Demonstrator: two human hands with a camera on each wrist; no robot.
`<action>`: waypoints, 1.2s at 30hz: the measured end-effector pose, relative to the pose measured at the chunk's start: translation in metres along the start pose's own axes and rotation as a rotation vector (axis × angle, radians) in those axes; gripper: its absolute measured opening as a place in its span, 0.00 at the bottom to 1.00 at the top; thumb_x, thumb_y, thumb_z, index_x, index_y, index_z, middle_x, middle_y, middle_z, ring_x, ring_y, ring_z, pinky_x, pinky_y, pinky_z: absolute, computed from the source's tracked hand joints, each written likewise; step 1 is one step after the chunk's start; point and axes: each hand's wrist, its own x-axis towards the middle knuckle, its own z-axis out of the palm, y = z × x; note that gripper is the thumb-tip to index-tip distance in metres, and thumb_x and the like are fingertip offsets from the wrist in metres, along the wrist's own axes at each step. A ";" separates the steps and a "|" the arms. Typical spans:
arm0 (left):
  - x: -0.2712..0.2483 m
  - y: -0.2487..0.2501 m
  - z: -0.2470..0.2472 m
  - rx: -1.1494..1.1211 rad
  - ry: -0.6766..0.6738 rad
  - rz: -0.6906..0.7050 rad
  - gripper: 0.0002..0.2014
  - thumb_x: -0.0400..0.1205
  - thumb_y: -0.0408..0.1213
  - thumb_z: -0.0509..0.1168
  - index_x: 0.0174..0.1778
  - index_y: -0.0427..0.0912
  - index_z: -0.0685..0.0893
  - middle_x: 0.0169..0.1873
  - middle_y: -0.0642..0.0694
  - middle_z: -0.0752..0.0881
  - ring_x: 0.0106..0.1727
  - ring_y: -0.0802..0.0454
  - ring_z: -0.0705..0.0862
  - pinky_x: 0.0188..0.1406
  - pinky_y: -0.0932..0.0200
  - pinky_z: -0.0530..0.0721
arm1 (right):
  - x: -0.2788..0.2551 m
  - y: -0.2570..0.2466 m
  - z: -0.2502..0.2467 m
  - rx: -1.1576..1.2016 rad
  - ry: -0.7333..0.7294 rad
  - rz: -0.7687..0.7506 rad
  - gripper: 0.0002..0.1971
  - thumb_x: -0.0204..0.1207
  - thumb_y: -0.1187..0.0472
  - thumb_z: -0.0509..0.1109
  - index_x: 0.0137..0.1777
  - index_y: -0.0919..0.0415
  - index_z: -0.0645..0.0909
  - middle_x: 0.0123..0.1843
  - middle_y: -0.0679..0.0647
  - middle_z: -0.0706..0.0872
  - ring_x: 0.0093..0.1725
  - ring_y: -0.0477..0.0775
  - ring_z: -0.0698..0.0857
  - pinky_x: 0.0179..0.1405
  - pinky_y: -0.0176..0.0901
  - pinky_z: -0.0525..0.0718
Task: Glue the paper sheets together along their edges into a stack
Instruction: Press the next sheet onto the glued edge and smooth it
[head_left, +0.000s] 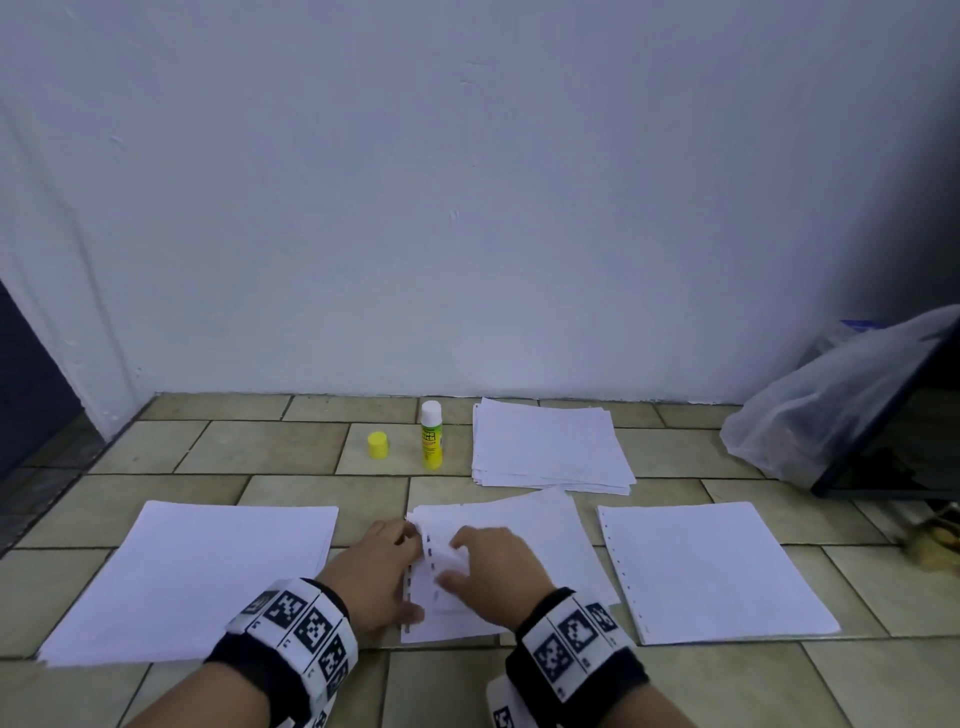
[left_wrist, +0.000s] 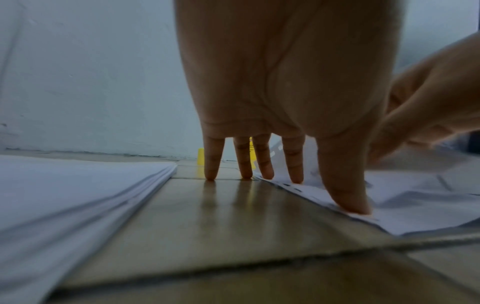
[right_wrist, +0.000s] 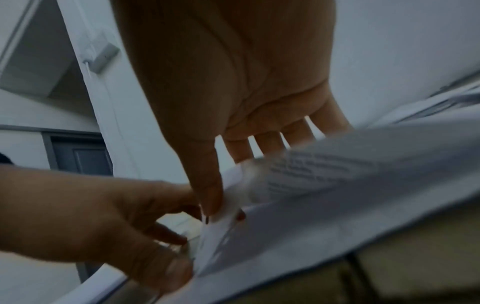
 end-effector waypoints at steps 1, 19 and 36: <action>0.000 0.000 0.000 -0.003 0.005 0.001 0.33 0.77 0.53 0.71 0.75 0.47 0.68 0.75 0.51 0.64 0.76 0.53 0.62 0.72 0.58 0.70 | 0.002 -0.001 0.004 -0.001 -0.036 0.014 0.24 0.78 0.47 0.66 0.70 0.58 0.74 0.67 0.57 0.80 0.68 0.58 0.75 0.65 0.46 0.74; -0.009 -0.005 -0.001 -0.063 -0.002 0.023 0.41 0.75 0.51 0.73 0.81 0.49 0.60 0.78 0.55 0.61 0.77 0.56 0.63 0.74 0.58 0.69 | 0.007 -0.004 0.008 -0.052 0.018 0.056 0.24 0.78 0.45 0.66 0.68 0.59 0.76 0.65 0.59 0.82 0.65 0.60 0.79 0.63 0.48 0.77; -0.005 -0.012 0.000 -0.084 0.017 -0.013 0.37 0.71 0.54 0.76 0.73 0.51 0.69 0.72 0.56 0.66 0.71 0.58 0.68 0.68 0.62 0.72 | 0.008 -0.003 0.003 -0.058 0.021 0.037 0.25 0.76 0.44 0.68 0.68 0.58 0.73 0.60 0.58 0.84 0.61 0.60 0.81 0.52 0.45 0.76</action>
